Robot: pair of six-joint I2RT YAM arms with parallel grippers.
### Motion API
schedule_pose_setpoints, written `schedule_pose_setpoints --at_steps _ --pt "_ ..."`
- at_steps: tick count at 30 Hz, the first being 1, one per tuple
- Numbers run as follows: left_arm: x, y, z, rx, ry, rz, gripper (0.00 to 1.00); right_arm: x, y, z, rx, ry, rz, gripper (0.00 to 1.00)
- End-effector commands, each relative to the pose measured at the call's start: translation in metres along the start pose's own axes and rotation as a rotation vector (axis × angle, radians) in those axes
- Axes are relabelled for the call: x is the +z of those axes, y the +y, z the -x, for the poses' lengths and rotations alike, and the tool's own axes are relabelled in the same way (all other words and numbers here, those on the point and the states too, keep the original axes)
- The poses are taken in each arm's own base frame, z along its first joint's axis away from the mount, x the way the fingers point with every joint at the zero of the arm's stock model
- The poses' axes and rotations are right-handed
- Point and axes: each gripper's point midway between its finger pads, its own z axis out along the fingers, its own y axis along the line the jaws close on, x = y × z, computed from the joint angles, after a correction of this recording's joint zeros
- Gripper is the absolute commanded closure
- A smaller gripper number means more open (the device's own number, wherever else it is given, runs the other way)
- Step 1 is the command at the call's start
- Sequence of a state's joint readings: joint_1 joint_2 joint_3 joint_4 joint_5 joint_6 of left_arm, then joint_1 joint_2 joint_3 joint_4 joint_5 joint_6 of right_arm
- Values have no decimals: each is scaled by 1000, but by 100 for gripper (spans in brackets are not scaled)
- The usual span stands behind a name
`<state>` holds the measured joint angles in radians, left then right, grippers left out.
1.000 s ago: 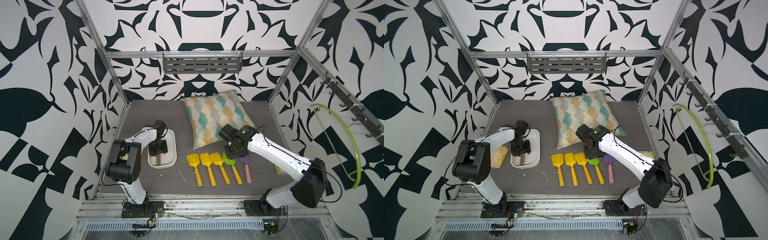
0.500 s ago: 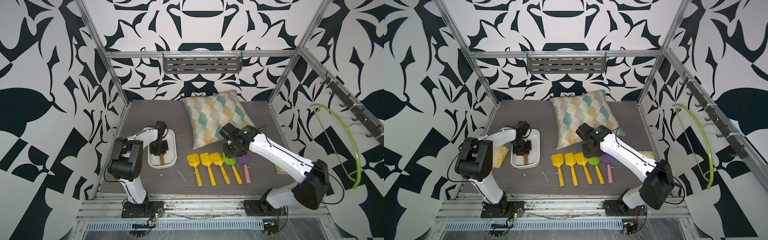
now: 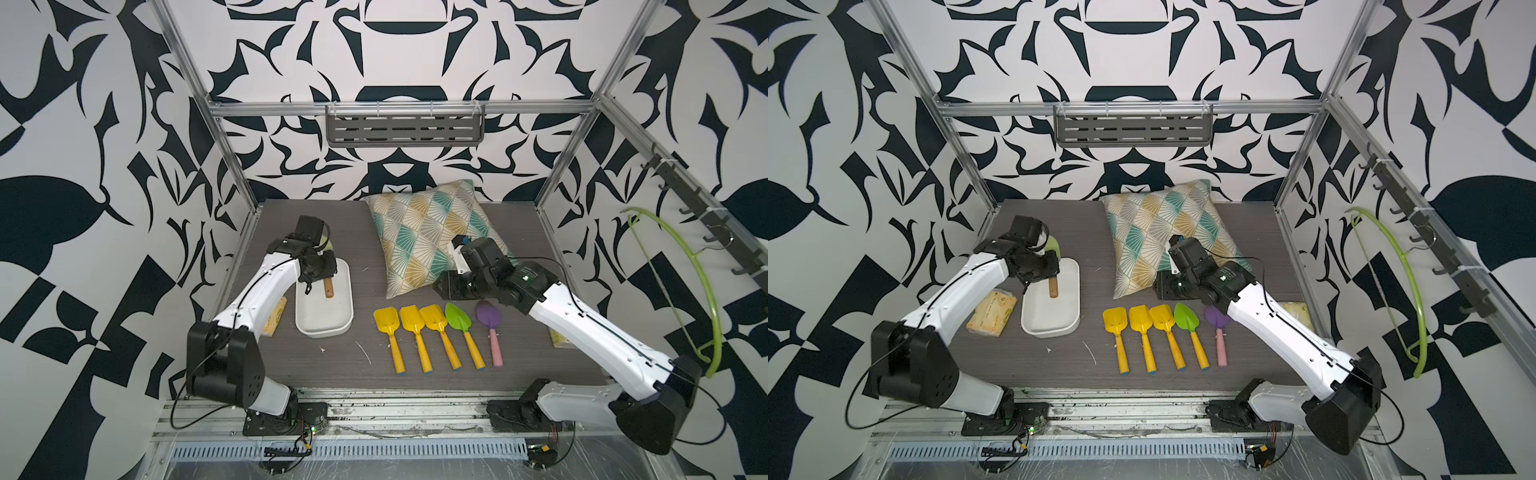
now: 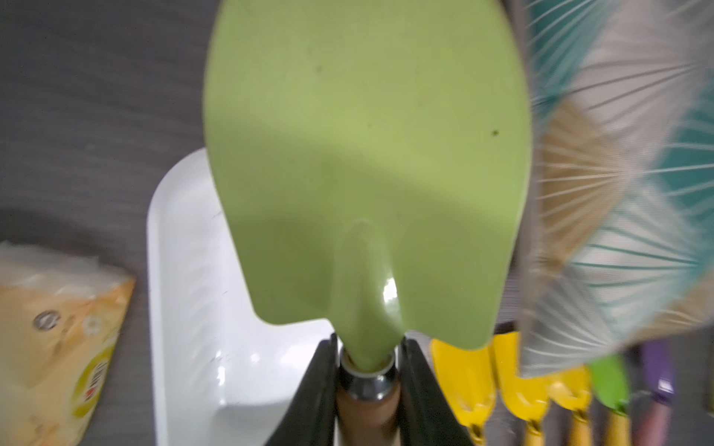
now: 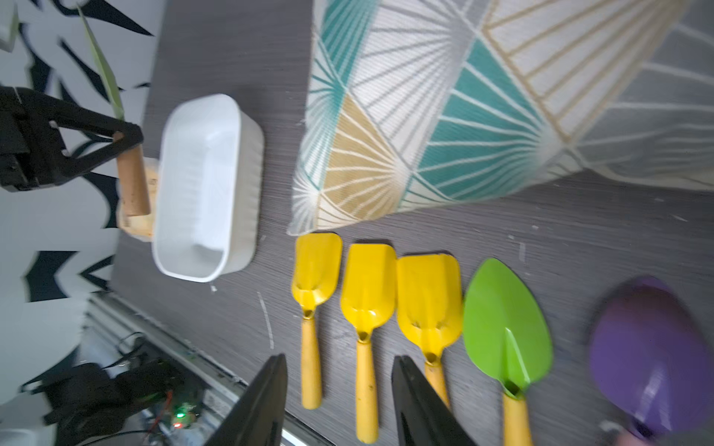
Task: Take the shovel out of the storage box
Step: Pick up the shovel from the storage box.
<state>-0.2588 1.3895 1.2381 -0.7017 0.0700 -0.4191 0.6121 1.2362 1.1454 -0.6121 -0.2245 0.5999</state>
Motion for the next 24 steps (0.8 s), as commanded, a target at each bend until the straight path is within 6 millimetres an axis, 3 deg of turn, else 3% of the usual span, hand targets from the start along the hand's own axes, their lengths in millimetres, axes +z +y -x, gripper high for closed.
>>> schedule_pose_setpoints --at_steps 1,4,8,16,24 --pt "-36 -66 15 5 -96 -366 100 -12 68 29 -6 -64 417 47" --pt "-81 -113 27 -4 -199 -668 100 -21 102 43 -25 -49 612 47" --pt "-116 -148 26 16 -262 -871 100 -31 135 57 -62 -19 778 48" --pt "-128 -182 9 -14 -232 -1075 100 -39 162 74 -154 -25 871 47" --pt "-130 -185 7 -8 -245 -1091 100 -29 177 61 -198 57 895 49"
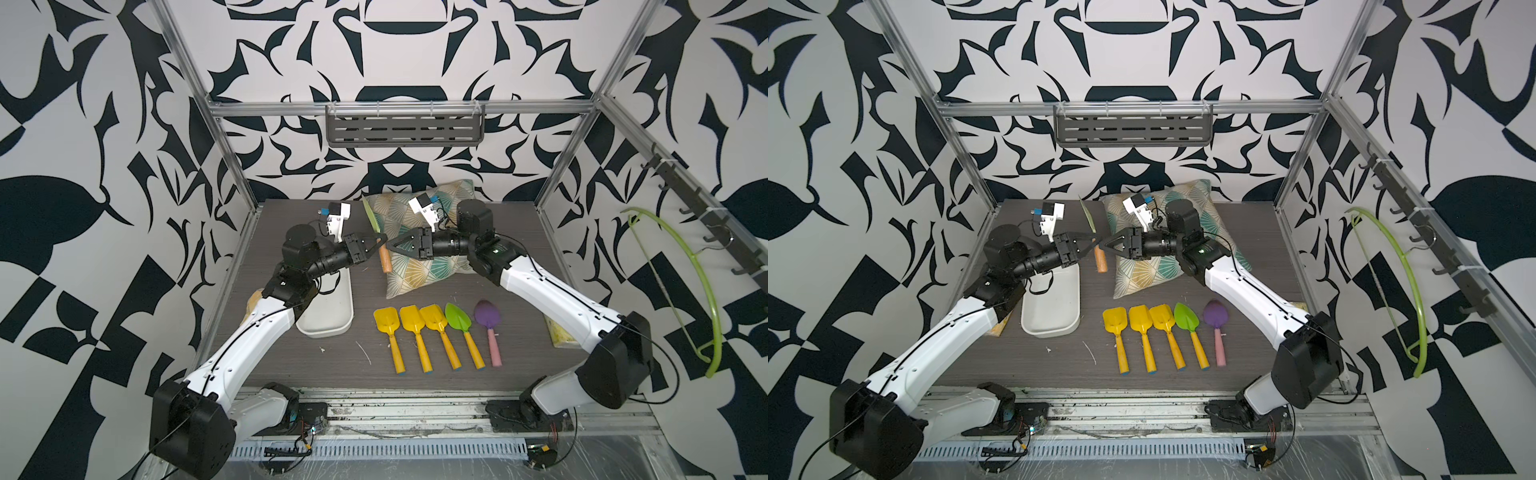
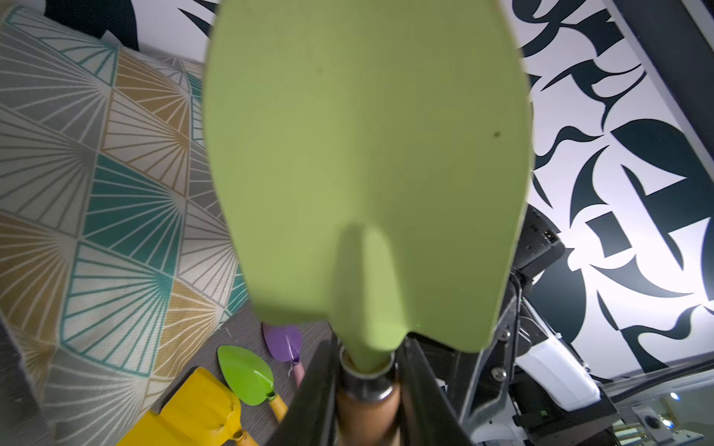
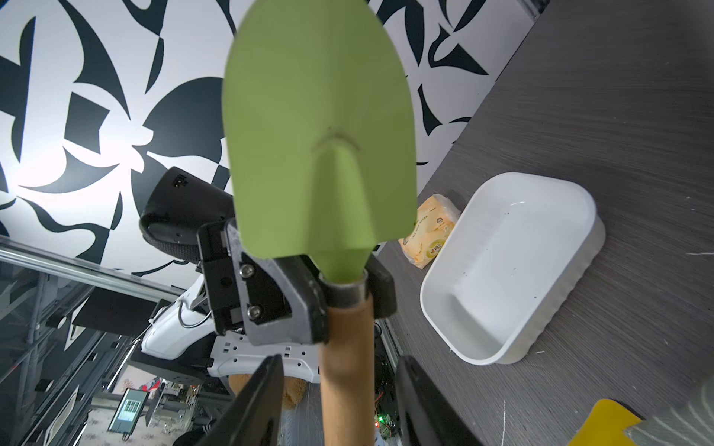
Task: Take the shovel out of the storage box
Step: Pick up the shovel from the storage box.
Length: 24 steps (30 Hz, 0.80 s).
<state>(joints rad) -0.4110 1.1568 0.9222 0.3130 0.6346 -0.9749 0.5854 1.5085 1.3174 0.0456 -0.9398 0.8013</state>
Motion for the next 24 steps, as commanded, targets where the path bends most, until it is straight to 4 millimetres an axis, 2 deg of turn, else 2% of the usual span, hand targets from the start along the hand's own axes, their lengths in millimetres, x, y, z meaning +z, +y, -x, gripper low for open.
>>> schedule_pose_setpoints --at_steps 1,5,11,16,17,18,19,21,22,24 --pt "-1 -17 4 34 -15 -70 100 5 26 1 -82 24 69 50" --pt "4 -16 0 18 0 -83 100 7 26 3 -88 22 74 55" --pt "9 -7 -9 -3 31 -79 100 6 29 5 -94 23 80 84" --pt "11 -2 -13 -14 46 -81 100 6 21 0 -77 46 41 100" --pt "11 0 -13 -16 46 -71 88 4 18 -3 -66 56 20 100" --pt "11 2 -12 -13 40 -53 56 2 14 -9 -54 73 -13 100" --pt "10 5 -11 -8 32 -31 35 -2 8 -13 -47 85 -64 100" --pt "6 18 -9 13 20 73 3 -21 -12 -28 -30 126 -260 100" --pt "4 22 -8 34 22 120 0 -34 -22 -35 -22 141 -371 100" --pt "-1 31 -6 84 27 206 1 -79 -53 -56 27 195 -698 100"
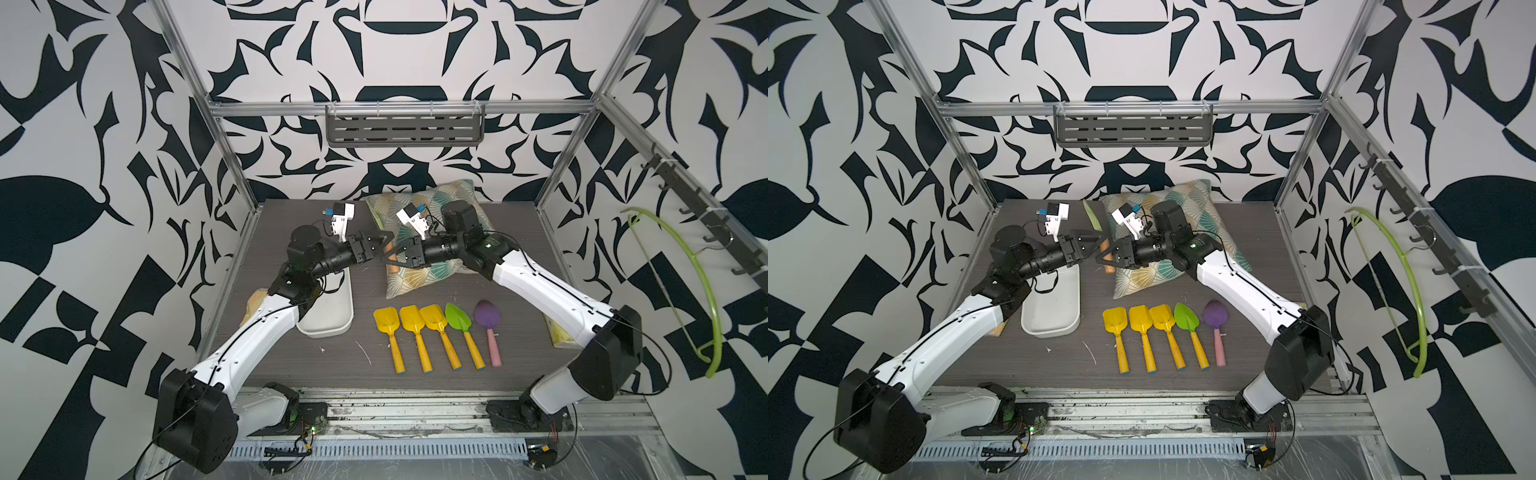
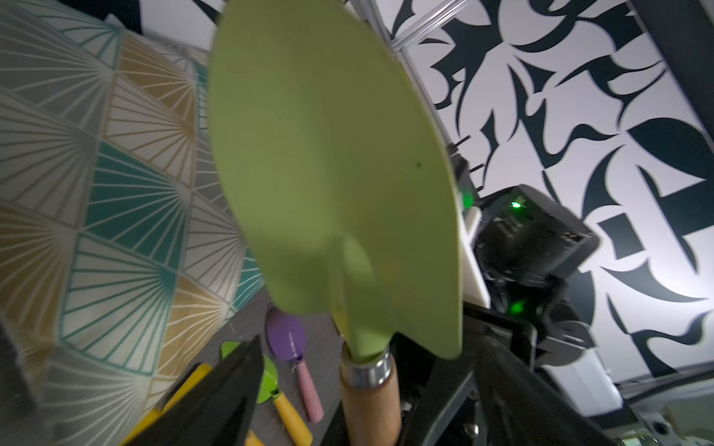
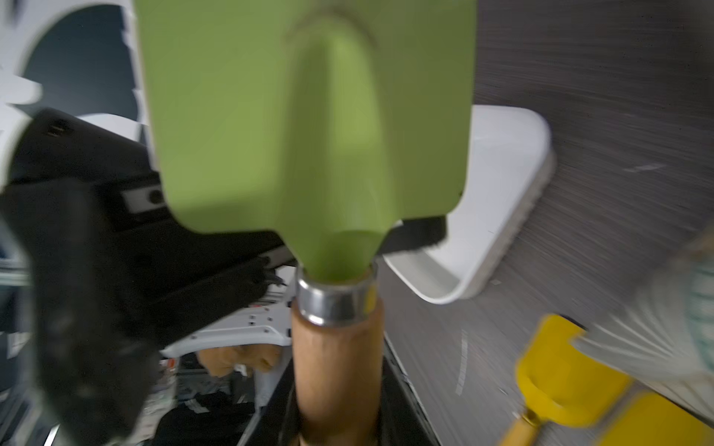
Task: Take the shovel out of the storage box
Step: Pick up the shovel from the storage box, then place the shovel at the center of the board.
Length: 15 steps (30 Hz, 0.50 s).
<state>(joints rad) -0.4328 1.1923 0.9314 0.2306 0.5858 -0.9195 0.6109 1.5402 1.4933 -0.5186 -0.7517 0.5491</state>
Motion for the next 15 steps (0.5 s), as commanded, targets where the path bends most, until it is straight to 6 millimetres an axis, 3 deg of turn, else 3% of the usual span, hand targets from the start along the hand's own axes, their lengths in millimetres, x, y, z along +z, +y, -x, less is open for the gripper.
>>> schedule_pose_setpoints --at_steps 1,3,5,11,15 --pt "-10 12 6 105 -12 150 1 -77 -55 -45 12 83 -546 100" --pt "-14 19 8 107 -15 185 1 -123 -90 -78 82 174 -849 100" --pt "-14 25 9 109 -12 207 1 -153 -103 -105 129 229 -995 100" --pt "-14 39 8 152 30 283 1 -211 -130 -178 284 332 -1272 100" --pt "-14 47 11 199 43 321 1 -222 -158 -210 370 453 -1387 100"
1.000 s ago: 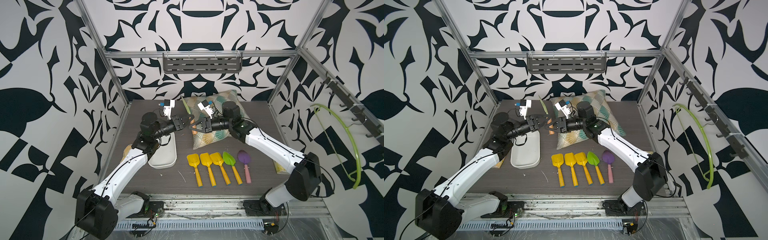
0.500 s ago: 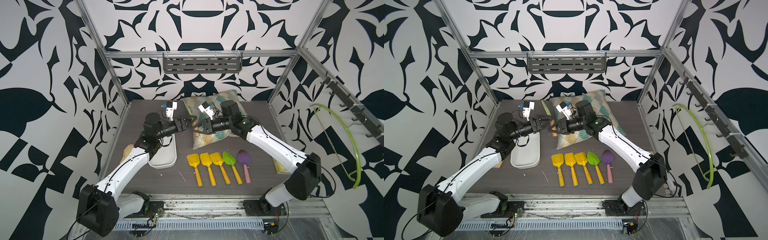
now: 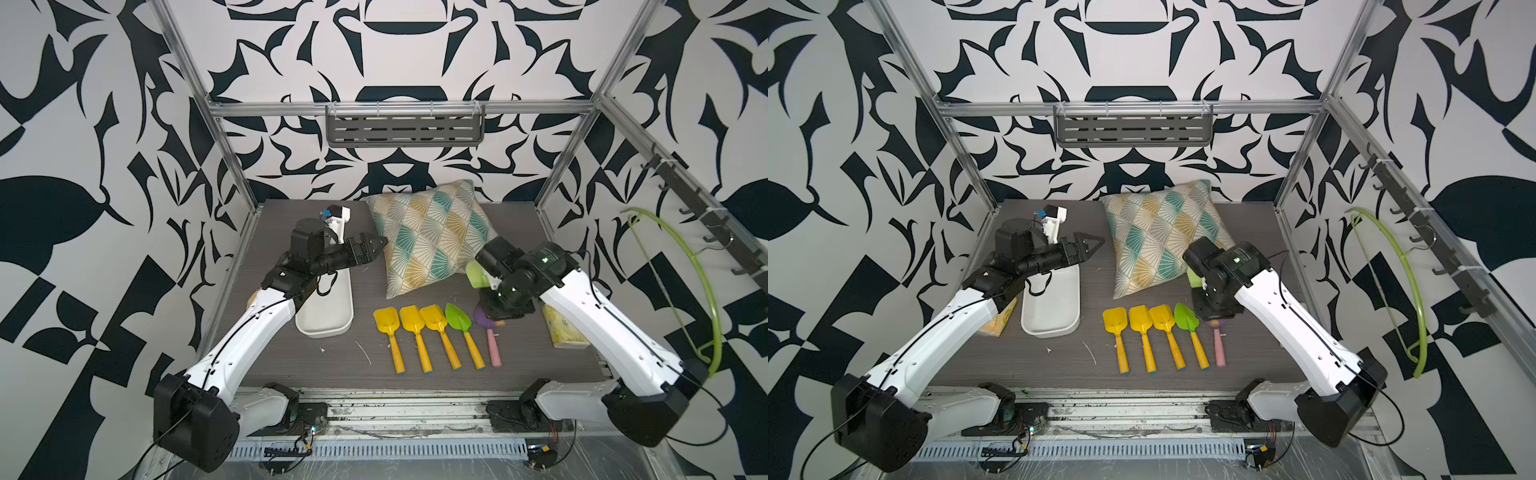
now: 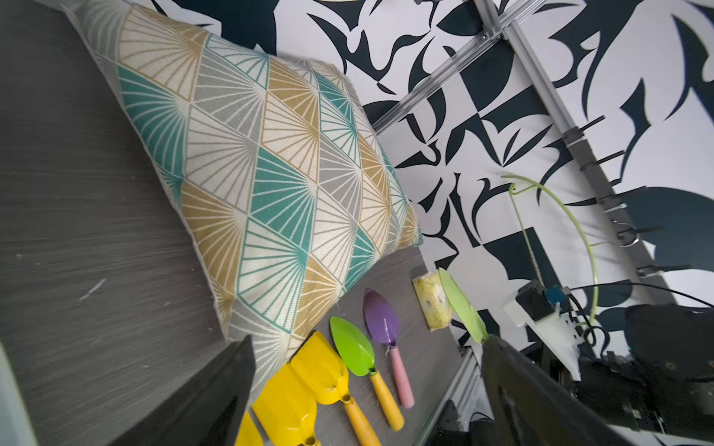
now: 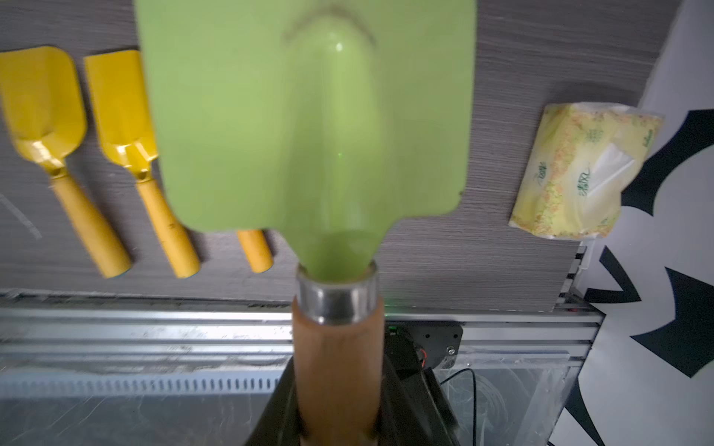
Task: Take the shovel out of the storage box
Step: Place the shovel at the center of the board.
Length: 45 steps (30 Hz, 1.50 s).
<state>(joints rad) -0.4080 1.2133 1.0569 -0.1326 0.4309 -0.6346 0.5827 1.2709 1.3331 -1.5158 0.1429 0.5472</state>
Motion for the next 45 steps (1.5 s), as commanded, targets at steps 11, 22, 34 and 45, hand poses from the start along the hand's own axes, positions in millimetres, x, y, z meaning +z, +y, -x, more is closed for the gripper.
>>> schedule_pose_setpoints --at_steps 11,22,34,45 --pt "9 20 -3 62 42 67 1 68 -63 -43 98 381 -319 100" --pt "24 36 -8 53 94 68 1 108 -71 -25 130 527 -328 100" --pt "24 45 -14 41 115 68 1 126 -64 -29 123 597 -299 85" --pt "23 50 -12 23 120 64 1 156 -51 -33 157 621 -257 84"
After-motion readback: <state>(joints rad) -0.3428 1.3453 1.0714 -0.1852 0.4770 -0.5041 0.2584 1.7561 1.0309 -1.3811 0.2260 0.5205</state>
